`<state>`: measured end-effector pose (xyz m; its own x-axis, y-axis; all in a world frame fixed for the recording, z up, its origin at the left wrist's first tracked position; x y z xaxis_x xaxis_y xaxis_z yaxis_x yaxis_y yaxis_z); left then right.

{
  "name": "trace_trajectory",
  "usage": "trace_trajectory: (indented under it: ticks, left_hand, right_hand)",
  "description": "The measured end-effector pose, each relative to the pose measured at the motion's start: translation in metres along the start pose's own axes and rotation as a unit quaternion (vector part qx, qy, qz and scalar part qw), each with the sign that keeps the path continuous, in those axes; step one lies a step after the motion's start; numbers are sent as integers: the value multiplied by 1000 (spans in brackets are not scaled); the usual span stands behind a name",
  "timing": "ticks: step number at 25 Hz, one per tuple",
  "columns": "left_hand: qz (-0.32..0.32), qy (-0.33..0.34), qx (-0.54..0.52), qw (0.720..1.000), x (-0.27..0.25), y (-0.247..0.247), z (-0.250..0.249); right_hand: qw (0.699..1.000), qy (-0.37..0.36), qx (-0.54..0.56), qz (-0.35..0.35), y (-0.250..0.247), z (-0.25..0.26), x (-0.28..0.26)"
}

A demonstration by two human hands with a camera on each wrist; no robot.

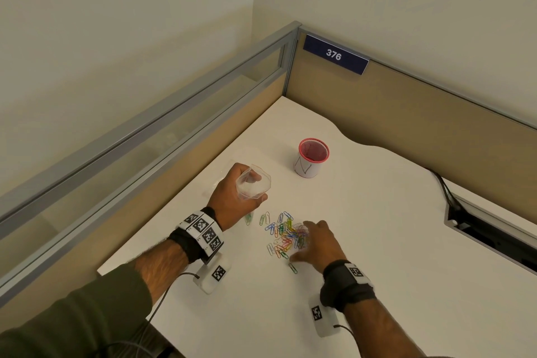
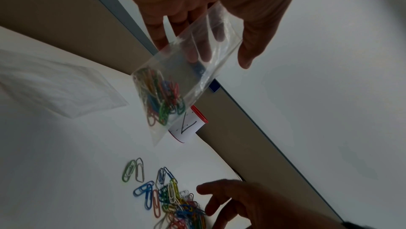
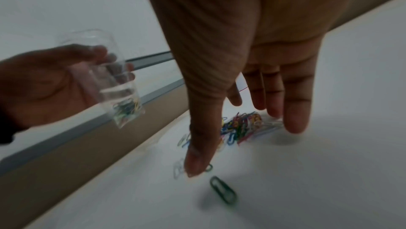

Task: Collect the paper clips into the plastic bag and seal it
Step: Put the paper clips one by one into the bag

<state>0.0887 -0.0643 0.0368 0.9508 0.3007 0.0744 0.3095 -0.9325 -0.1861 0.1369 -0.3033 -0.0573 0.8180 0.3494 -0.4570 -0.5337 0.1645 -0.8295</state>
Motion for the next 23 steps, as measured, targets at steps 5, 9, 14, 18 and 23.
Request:
trace_trajectory:
  ticks: [5, 9, 14, 18, 23]
  left_hand:
    - [-2, 0, 11, 1000, -3, 5, -1]
    - [0, 0, 13, 1000, -3, 6, -3]
    - [0, -1, 20, 1000, 0, 3, -1]
    - [0, -3, 13, 1000, -1, 8, -1]
    - [6, -4, 13, 1000, -1, 13, -1]
  right_hand:
    - [997, -27, -69, -7, 14, 1, -4]
    - [998, -2, -39, -49, -1, -3, 16]
    - [995, -50, -91, -14, -6, -2, 23]
    - [981, -96, -167, -35, 2, 14, 25]
    - [983, -73, -149, -80, -4, 13, 27]
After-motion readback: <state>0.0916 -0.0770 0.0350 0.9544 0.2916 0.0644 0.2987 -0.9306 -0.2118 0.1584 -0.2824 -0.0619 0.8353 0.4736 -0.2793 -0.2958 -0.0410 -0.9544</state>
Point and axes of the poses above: each hand's wrist, its own x-axis towards the middle knuckle, its own y-axis out of the palm, z = x × y, the point moved 8 cm from there along x, towards the middle knuckle, and after that the axes turned 6 degrees about -x, right-handed, at the moved point
